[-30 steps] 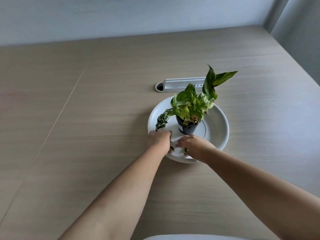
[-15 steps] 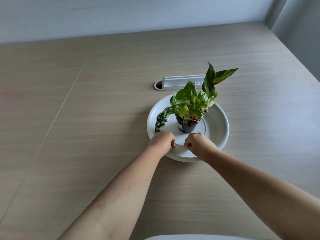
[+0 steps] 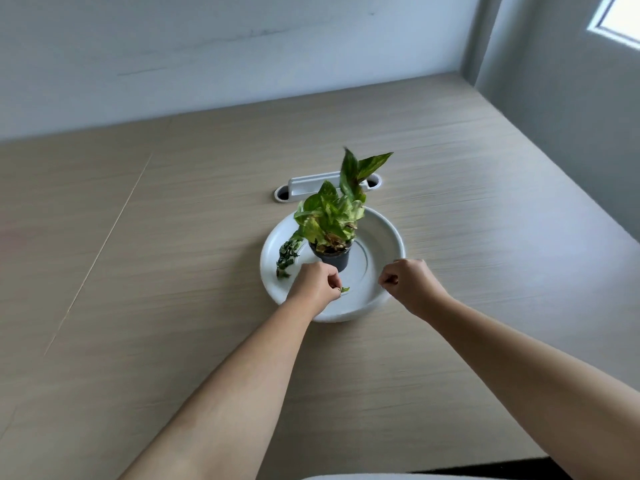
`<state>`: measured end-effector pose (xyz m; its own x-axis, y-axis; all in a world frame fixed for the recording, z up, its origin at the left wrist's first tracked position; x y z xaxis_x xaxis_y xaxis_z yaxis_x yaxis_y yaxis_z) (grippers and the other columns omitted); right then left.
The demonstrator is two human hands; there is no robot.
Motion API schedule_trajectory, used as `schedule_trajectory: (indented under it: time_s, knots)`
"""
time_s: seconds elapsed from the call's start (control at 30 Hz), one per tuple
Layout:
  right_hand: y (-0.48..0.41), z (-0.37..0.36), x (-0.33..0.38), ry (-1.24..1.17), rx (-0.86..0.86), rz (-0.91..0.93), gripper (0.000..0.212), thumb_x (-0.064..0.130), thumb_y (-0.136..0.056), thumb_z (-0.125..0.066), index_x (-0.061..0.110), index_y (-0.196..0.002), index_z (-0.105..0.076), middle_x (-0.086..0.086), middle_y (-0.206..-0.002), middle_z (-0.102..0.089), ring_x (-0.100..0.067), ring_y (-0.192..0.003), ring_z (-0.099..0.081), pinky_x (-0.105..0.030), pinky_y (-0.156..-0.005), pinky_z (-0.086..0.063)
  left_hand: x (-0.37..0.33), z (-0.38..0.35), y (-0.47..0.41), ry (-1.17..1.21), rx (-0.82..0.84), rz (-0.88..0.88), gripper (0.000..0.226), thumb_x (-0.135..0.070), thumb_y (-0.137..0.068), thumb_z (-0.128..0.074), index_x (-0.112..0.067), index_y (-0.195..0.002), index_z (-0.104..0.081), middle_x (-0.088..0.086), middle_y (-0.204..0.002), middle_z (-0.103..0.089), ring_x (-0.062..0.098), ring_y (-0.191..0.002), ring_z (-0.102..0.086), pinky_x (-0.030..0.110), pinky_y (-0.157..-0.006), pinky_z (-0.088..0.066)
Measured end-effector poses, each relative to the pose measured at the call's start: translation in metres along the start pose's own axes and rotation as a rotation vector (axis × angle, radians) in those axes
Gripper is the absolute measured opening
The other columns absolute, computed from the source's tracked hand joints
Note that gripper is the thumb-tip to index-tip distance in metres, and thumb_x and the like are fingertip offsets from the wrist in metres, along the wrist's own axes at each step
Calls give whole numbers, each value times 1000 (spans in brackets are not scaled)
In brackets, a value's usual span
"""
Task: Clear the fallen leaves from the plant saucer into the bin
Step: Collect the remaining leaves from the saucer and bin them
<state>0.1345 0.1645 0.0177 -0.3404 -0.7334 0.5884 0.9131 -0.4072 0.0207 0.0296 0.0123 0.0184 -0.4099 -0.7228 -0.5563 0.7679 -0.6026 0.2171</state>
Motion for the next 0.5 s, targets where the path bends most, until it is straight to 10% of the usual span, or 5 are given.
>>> schedule_trajectory:
  time_s: [0.5]
  knots:
    - [332, 234, -265, 62, -526, -601, 16, 0, -78, -62, 9, -82, -74, -10, -90, -72, -28, -87, -66, -28, -77, -49, -386, -244, 131, -52, 386, -704, 14, 1, -71, -63, -7, -77, -73, 4, -74, -67, 15, -68, -57, 14, -53, -37]
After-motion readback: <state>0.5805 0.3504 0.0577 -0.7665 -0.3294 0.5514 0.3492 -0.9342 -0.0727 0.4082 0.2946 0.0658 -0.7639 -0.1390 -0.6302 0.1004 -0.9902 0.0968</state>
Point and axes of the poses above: each hand's wrist, its own y-axis away from the middle knuckle, its own z-axis out of the back of the hand, x = y × z, the point moved 3 cm from there along -y, towards the middle knuckle
